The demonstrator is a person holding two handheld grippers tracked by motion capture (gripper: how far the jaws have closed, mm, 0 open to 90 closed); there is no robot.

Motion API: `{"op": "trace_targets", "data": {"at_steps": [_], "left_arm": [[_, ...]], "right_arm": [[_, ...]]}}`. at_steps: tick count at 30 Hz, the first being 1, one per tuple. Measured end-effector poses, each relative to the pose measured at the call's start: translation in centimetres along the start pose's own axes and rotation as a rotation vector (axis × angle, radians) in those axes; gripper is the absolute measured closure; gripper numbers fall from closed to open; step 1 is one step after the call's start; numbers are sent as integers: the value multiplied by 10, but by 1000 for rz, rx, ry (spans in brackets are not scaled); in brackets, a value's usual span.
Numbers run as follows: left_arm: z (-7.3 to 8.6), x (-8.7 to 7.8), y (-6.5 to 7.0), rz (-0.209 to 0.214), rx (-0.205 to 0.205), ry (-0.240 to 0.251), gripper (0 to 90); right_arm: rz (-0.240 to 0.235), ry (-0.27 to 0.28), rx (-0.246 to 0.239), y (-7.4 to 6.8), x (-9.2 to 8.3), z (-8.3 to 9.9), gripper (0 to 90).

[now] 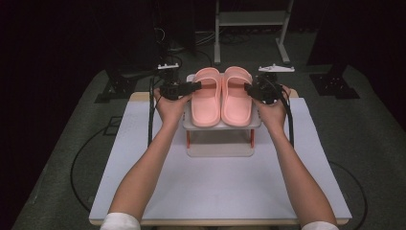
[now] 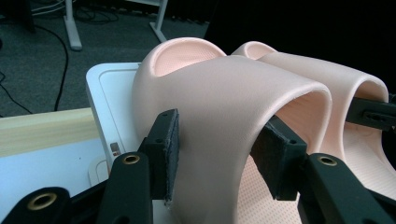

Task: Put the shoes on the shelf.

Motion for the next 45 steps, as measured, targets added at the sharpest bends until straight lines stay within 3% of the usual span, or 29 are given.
{"op": "trace_targets", "data": {"at_steps": [36,45], "left_arm": [[-4,7,-7,9,2,37,511],[-5,1,-2,18,25,45,483]], "right_arm": [[19,27,-11,3,14,-7,624],[-9,21,0,2,10,-5,554]]}}
Point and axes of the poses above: each handheld gripper's, and its own axes: x roughly forward along the jaws, z roughly out of its underside, y roughly to its right, the point moved 9 cm from there along x, roughly forward along the jaws, and after that the axes turned 2 degrees about -z, right-handed, at the moved point
